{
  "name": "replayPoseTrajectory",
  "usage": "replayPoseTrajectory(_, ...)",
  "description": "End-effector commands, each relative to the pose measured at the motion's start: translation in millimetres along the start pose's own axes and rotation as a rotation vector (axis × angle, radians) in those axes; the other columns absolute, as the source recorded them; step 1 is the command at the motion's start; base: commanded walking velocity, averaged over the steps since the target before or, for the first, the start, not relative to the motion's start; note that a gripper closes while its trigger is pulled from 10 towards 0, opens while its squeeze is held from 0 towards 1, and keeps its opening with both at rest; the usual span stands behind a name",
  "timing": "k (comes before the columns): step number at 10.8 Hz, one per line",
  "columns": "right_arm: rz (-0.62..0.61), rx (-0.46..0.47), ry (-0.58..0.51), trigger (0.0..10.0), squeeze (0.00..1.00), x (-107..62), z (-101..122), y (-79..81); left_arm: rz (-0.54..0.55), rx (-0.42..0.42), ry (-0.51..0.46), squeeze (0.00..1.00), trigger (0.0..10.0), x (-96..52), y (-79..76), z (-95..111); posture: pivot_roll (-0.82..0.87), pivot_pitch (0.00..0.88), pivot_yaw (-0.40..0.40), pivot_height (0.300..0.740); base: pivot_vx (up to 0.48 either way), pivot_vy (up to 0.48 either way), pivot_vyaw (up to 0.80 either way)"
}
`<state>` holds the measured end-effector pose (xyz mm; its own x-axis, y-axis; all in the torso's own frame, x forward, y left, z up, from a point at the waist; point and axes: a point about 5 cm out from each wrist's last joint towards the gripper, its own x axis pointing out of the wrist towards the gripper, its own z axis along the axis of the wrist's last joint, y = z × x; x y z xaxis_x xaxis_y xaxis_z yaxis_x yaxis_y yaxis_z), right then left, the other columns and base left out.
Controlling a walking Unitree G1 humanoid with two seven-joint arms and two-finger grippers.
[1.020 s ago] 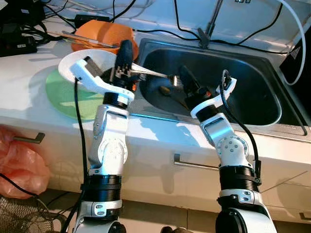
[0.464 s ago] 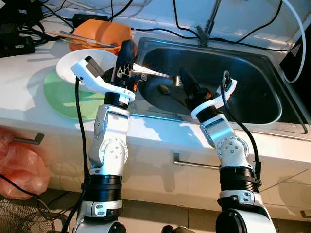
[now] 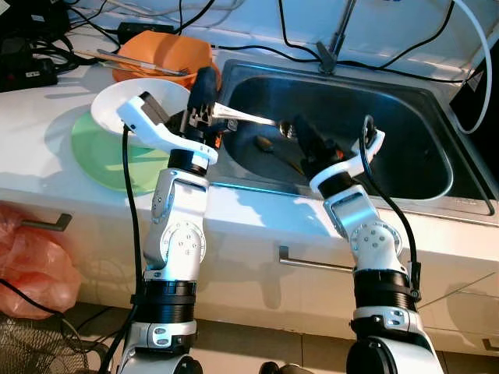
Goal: Kitchen organization
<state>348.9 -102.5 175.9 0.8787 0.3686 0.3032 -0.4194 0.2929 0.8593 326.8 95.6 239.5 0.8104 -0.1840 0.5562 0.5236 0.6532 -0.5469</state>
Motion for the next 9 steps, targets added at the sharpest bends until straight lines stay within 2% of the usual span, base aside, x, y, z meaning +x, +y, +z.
replayPoseTrajectory(1, 0.059, 0.034, 0.008, 0.0, 0.00, 4.4, -9.2, 12.5, -0.032, -0.024, 0.102, 0.00, 10.0, 1.2, -13.4, -23.3, 0.12, 0.086, -0.082, 0.740, 0.000, 0.000, 0.00)
replayPoseTrajectory(4, 0.054, 0.037, 0.003, 0.0, 0.00, 3.8, -8.6, 11.6, -0.020, 0.064, 0.149, 0.00, 10.0, -0.5, -9.3, -29.3, 0.13, 0.084, -0.083, 0.740, 0.000, 0.000, 0.00)
replayPoseTrajectory(5, 0.053, 0.038, 0.002, 0.0, 0.00, 4.0, -8.5, 11.6, -0.021, 0.079, 0.152, 1.00, 10.0, -0.9, -9.6, -30.4, 0.13, 0.087, -0.083, 0.740, 0.000, 0.000, 0.00)
replayPoseTrajectory(9, 0.035, 0.065, -0.026, 0.0, 0.00, 4.4, -4.4, 9.1, -0.026, 0.084, 0.181, 1.00, 10.0, -2.7, -9.5, -34.9, 0.12, 0.091, -0.084, 0.740, 0.000, 0.000, 0.00)
